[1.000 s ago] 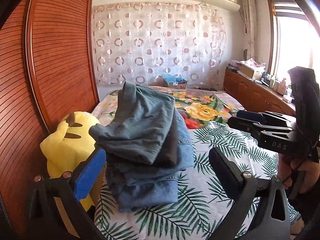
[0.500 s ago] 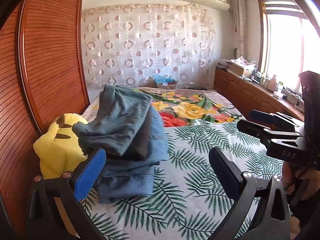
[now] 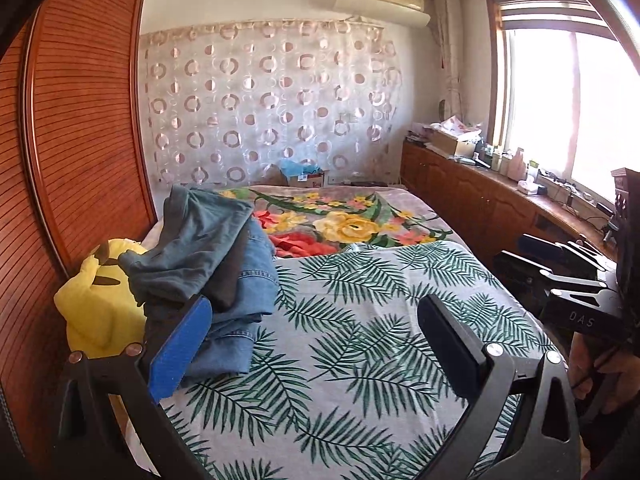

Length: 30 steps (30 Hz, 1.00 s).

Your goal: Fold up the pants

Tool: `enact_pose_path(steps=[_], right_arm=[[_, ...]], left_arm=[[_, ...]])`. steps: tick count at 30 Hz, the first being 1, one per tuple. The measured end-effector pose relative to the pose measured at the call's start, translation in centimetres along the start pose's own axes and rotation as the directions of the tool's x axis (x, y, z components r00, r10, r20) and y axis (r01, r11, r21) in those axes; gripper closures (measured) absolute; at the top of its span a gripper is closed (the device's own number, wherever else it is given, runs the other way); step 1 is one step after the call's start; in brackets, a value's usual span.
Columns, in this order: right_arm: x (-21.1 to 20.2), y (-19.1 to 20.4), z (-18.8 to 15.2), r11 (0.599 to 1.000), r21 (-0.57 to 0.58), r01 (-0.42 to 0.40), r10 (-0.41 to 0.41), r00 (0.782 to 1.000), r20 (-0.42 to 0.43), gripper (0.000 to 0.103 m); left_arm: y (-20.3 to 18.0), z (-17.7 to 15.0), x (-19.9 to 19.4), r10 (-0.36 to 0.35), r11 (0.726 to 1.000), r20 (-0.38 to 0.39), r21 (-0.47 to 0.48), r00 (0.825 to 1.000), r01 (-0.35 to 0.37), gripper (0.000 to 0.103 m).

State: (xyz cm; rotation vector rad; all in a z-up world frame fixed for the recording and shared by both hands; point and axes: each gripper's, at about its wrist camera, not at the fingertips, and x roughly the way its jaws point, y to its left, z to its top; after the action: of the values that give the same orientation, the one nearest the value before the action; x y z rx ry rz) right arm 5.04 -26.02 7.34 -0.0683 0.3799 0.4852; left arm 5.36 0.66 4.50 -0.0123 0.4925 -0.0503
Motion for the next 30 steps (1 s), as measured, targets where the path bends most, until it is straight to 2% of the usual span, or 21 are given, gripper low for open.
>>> enact_pose_path(steps=[6, 12, 20, 30], right_arm=[[-3.3, 0.7, -1.1, 0.997, 0.050, 0.063, -0.065, 0.997, 0.044, 0.034], [-4.7, 3.0, -2.5, 0.990, 0.051, 0.135, -0.138, 0.988, 0.072, 0.034], [-4.6, 5.0, -3.3, 0.988, 0.058, 0.145, -0.150, 0.986, 0.077, 0.034], [-4.2, 4.3, -3.3, 0.988, 0.063, 0.143, -0.147, 0.986, 0.078, 0.034]], left_arm=[[-1.9, 0.3, -1.6, -0.017, 1.000, 0.027, 0.012, 0.999, 0.017, 0.000], [-2.9, -0.1, -2.3, -0.027, 0.999, 0.041, 0.025, 0.999, 0.026, 0.000], [-3.1, -0.4, -2.3, -0.031, 0.999, 0.039, 0.025, 0.999, 0.030, 0.000], [-3.0, -0.4, -2.3, -0.030, 0.999, 0.039, 0.026, 0.999, 0.029, 0.000]])
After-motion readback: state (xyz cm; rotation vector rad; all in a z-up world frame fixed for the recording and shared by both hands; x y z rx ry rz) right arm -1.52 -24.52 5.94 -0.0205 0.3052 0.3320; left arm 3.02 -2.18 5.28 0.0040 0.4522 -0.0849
